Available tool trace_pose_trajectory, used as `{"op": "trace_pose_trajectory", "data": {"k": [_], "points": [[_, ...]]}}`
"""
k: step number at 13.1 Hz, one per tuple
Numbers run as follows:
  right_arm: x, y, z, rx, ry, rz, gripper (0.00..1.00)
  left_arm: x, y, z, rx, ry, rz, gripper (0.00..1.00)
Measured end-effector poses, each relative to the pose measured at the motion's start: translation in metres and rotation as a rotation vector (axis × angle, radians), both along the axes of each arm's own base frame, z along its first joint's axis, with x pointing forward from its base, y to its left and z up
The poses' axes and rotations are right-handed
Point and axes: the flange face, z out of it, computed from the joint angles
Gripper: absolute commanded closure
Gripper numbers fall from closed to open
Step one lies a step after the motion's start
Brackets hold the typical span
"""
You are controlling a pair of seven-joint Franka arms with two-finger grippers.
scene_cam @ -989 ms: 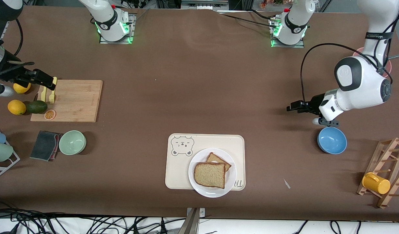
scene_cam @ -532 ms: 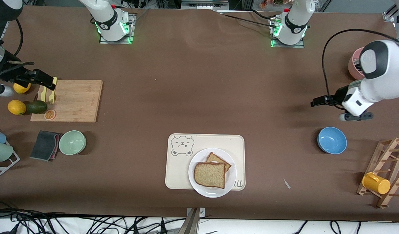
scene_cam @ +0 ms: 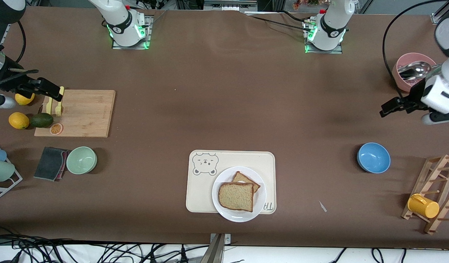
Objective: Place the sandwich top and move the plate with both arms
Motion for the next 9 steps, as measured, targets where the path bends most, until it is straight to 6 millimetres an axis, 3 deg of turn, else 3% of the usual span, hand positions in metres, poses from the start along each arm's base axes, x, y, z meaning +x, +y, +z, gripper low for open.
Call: {"op": "trace_pose_trajectory", "data": {"k": [4,9], "points": [[0.0,0.0,0.0,0.0,0.0,0.0,0.0,-0.007,-0.004,0.06,0.002,-0.01,-0.007,0.0],[0.0,0.0,0.0,0.0,0.0,0.0,0.0,-0.008,-0.007,0.072,0.002,-0.006,-0.008,0.0]]}}
